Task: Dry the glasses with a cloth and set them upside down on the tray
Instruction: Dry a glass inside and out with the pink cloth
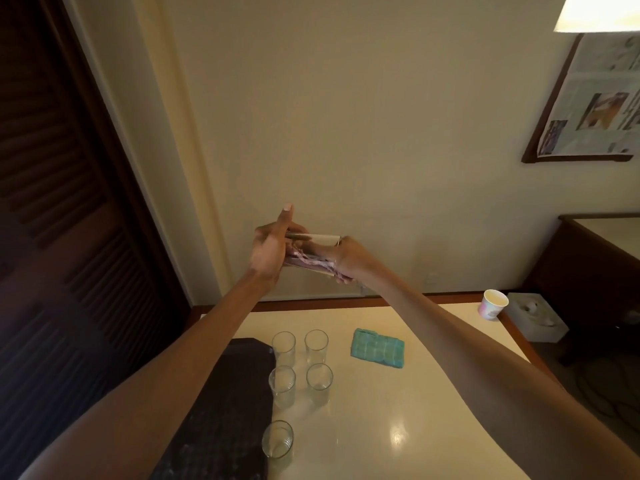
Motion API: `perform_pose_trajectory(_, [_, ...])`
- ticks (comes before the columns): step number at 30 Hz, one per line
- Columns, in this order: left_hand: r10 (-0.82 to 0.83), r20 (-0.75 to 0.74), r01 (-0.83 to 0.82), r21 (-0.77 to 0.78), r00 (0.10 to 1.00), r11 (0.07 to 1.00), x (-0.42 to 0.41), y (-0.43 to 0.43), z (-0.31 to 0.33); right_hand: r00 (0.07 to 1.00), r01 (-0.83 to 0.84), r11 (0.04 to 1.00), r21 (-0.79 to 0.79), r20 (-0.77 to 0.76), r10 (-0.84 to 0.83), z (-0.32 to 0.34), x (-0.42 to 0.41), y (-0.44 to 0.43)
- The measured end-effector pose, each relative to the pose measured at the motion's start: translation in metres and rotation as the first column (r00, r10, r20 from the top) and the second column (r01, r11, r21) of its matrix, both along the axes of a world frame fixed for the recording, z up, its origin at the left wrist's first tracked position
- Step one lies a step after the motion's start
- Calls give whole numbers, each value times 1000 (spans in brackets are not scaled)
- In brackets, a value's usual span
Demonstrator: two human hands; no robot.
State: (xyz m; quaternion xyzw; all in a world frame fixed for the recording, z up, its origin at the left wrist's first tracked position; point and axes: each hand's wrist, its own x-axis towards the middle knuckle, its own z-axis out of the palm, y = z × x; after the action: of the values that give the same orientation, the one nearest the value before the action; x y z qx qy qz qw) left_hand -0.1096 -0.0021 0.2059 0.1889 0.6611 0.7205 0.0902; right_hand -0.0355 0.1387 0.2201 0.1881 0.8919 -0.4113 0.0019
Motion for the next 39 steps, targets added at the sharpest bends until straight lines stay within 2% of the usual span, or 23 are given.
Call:
perform_pose_trajectory(1, [-62, 78, 60, 22, 995, 998, -1, -2, 2, 998, -1, 974, 228, -57, 14, 3, 1, 2])
perform_pose_trajectory(3, [-208, 241, 214, 0, 948, 977, -4, -6, 8, 986, 58, 782, 621, -157, 51, 7, 4, 4])
perform_pose_trajectory(5, [-274, 291, 319, -118, 916, 940, -5, -9, 10, 969, 84, 642, 762, -214, 127, 13, 9, 2])
perform_pose_trajectory(7, [-231, 247, 289, -231, 941, 929, -2, -8, 9, 966, 66, 599, 798, -202, 163, 10, 8, 4])
perform_pose_trajectory(9, [-124, 131, 158, -295, 984, 942, 1, -3, 8, 963, 99, 676, 730, -241, 119, -2, 3, 10])
perform_pose_trajectory(11, [-25, 9, 26, -276, 1000, 961, 0, 1, 6, 984, 53, 841, 538, -170, 47, -12, -1, 12])
perform_pose_trajectory(13, [25, -104, -47, -214, 994, 976, -1, 4, 4, 999, -33, 997, 66, 18, 31, -19, -2, 8])
perform_pose_trajectory(14, [30, -162, -61, -193, 986, 979, 0, 5, 3, 993, 1, 980, -201, 112, 22, -20, 0, 6])
perform_pose_trajectory(15, [33, -207, -72, -182, 978, 981, 1, 5, 1, 986, 32, 940, -339, 163, 26, -19, 2, 5])
perform_pose_trajectory(16, [38, -232, -80, -176, 972, 981, 2, 6, 0, 984, 31, 934, -357, 173, 34, -17, 3, 4])
perform_pose_trajectory(18, [29, -178, -58, -163, 984, 985, 2, 5, -1, 996, 14, 983, -184, 91, 3, -13, 3, 6])
perform_pose_trajectory(20, [-64, 13, 65, -155, 998, 986, -1, 1, 2, 997, 20, 974, 227, -72, -3, -5, 6, 10])
perform_pose_trajectory(22, [-184, 177, 216, -185, 967, 959, -3, -3, 6, 979, 78, 796, 600, -195, 52, 5, 9, 11])
perform_pose_trajectory(23, [-207, 200, 249, -215, 958, 944, -1, -4, 7, 969, 90, 706, 702, -224, 100, 10, 12, 9])
perform_pose_trajectory(25, [-160, 133, 192, -280, 978, 941, 3, -2, 8, 961, 84, 626, 775, -229, 154, 11, 13, 9])
perform_pose_trajectory(27, [-52, -4, 48, -305, 999, 951, 6, 2, 7, 956, 106, 686, 720, -265, 130, -2, 7, 13])
perform_pose_trajectory(28, [-8, -49, -7, -288, 999, 958, 7, 4, 6, 965, 107, 772, 626, -254, 72, -9, 4, 14])
perform_pose_trajectory(30, [58, -113, -82, -226, 992, 971, 8, 8, 6, 996, 44, 975, 220, -91, -24, -18, -1, 13])
perform_pose_trajectory(32, [83, -187, -117, -181, 979, 977, 9, 11, 5, 993, 41, 965, -258, 113, -12, -21, -1, 12])
perform_pose_trajectory(34, [72, -223, -109, -157, 972, 982, 8, 12, 2, 989, 25, 937, -348, 148, 29, -17, 2, 12])
perform_pose_trajectory(36, [29, -160, -55, -161, 987, 985, 5, 11, -1, 999, 2, 990, -140, 33, 2, -10, 6, 15])
perform_pose_trajectory(37, [-16, -80, 4, -150, 997, 989, 3, 9, -1, 998, -1, 996, 90, -55, 6, -6, 9, 17])
perform_pose_trajectory(39, [-143, 119, 157, -111, 982, 981, 1, 5, 2, 977, 55, 830, 555, -203, 71, 3, 13, 19])
